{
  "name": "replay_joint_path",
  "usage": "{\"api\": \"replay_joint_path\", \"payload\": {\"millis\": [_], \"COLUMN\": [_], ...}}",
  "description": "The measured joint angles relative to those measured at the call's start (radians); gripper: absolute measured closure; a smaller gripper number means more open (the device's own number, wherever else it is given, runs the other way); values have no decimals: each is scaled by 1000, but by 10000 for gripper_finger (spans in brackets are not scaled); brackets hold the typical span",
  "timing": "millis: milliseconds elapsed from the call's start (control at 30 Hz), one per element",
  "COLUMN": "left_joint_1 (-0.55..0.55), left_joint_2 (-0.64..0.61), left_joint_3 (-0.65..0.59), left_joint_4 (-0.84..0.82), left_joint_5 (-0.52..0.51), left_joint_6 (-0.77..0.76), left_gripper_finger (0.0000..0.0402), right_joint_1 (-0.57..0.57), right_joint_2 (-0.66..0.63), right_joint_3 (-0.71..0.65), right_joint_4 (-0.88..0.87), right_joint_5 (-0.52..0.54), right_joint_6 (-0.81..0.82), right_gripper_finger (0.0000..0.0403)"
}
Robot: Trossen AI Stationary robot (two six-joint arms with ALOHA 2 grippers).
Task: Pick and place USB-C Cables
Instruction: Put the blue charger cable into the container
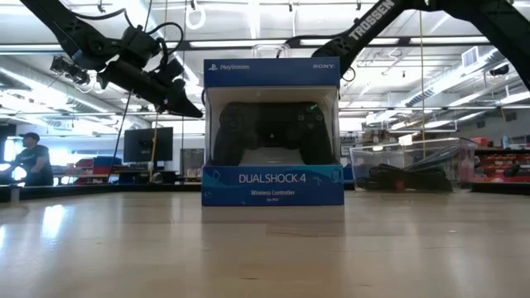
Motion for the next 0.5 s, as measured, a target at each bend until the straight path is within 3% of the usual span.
{"api": "replay_joint_path", "payload": {"millis": [367,500], "left_joint_1": [0,0], "left_joint_2": [-2,-2], "left_joint_3": [0,0], "left_joint_4": [-1,-1], "left_joint_5": [45,45], "left_joint_6": [0,0], "left_gripper_finger": [333,333], "right_joint_1": [-7,-9], "right_joint_2": [-21,-21], "right_joint_3": [62,100], "right_joint_4": [-51,-118], "right_joint_5": [13,86], "right_joint_6": [-32,-101], "right_gripper_finger": [141,147]}}
